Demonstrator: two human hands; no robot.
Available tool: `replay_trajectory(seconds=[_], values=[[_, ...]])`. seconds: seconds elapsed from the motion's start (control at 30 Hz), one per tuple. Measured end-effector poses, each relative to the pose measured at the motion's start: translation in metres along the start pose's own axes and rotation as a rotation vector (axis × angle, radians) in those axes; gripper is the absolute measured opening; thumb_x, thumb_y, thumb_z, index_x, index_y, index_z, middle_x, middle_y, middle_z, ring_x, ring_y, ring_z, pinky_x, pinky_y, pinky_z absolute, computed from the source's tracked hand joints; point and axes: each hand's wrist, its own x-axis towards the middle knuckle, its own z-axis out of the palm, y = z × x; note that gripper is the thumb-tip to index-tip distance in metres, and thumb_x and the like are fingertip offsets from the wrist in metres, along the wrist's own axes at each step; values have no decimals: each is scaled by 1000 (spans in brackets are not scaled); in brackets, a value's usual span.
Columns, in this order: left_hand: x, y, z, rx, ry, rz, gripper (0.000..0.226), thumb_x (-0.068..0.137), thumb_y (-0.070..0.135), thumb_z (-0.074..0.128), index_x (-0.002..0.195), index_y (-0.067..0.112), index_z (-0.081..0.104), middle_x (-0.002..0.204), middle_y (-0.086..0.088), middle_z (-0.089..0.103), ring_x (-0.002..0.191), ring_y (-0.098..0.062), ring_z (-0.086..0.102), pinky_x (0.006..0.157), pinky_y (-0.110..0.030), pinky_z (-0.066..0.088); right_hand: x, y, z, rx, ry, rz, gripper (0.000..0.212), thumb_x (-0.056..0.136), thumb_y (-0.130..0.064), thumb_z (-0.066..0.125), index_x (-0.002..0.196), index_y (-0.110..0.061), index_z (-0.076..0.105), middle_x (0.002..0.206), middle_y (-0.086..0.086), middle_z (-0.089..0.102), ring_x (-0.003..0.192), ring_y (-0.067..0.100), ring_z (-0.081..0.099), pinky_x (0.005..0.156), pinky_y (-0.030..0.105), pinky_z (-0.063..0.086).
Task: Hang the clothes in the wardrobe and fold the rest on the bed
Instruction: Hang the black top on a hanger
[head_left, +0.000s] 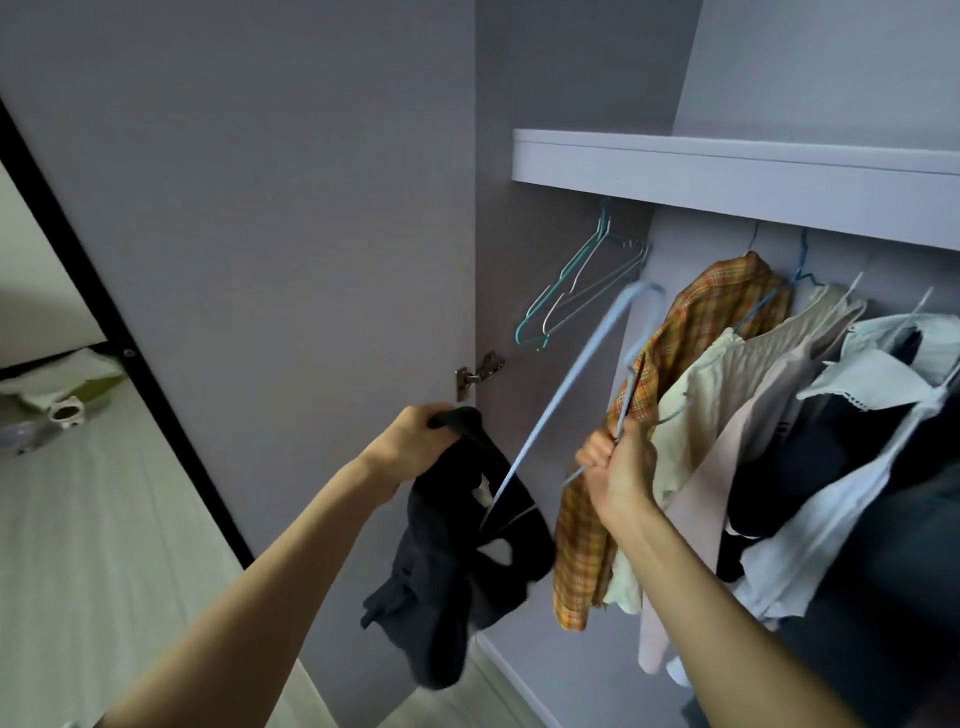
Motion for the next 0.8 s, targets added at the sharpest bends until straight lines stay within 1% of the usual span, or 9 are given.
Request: replay_trajectory(seconds=[0.1, 0.23, 0.3, 0.4, 0.47, 0.53, 0.6, 0.67, 0.8], values=[[-11, 19, -4, 74, -144, 88, 24, 94, 3, 49, 75, 12, 61, 69, 0, 58, 56, -1, 56, 56, -13, 46, -14, 21, 16, 56, -56, 76, 35, 97, -14, 28, 63, -20, 24, 36, -9, 21, 29, 5, 20, 32, 16, 21], [-29, 35, -23, -54, -190, 90, 15, 94, 9, 53, 92, 3, 67, 80, -6, 69, 74, -17, 67, 69, -26, 56, -34, 53, 26, -52, -108, 127, 34, 96, -10, 28, 63, -18, 26, 44, -4, 27, 37, 9, 28, 39, 22, 26], [-32, 37, -35, -6, -151, 98, 15, 89, 7, 56, 79, 8, 67, 72, -2, 67, 69, -16, 64, 65, -23, 52, -35, 65, 21, -216, -77, 16, 33, 98, -11, 28, 65, -16, 29, 56, 2, 32, 48, 14, 34, 48, 25, 29], [-29, 19, -56, 492, 59, 87, 17, 83, 14, 63, 66, 16, 58, 62, 4, 54, 67, -16, 50, 59, -16, 37, -32, 66, 9, -525, 8, -238, 33, 102, -15, 30, 77, -2, 47, 73, 12, 47, 66, 23, 43, 63, 30, 31], [-32, -4, -69, 725, 150, -48, 3, 82, 21, 65, 83, 18, 64, 77, 0, 60, 76, -22, 53, 66, -20, 38, -29, 59, 2, -637, 66, -488, 30, 101, -7, 36, 81, 9, 51, 70, 16, 46, 64, 26, 40, 66, 35, 31], [-37, -28, -74, 831, 147, -194, 17, 84, 17, 58, 100, 18, 62, 97, -8, 63, 84, -28, 56, 69, -29, 40, -25, 50, -6, -709, 108, -735, 26, 96, 3, 43, 72, 11, 50, 58, 22, 48, 53, 31, 40, 57, 35, 27], [-40, -45, -73, 870, 145, -236, 23, 83, 11, 51, 105, 16, 55, 103, -12, 61, 84, -30, 54, 67, -31, 39, -22, 43, -6, -784, 16, -816, 31, 96, 2, 44, 64, -1, 44, 48, 15, 43, 44, 23, 37, 51, 25, 20], [-39, -51, -69, 862, 190, -222, 22, 84, 10, 52, 106, 14, 51, 97, -13, 60, 83, -33, 54, 65, -32, 39, -22, 38, -3, -890, -128, -884, 33, 96, -3, 44, 64, -8, 37, 47, 2, 34, 41, 16, 33, 50, 26, 22], [-33, -42, -60, 792, 227, -201, 31, 84, 24, 67, 107, 16, 49, 80, -3, 51, 77, -28, 51, 65, -33, 41, -26, 34, 8, -1083, -422, -994, 30, 95, -8, 49, 66, -8, 42, 49, 3, 38, 42, 27, 42, 47, 31, 27]])
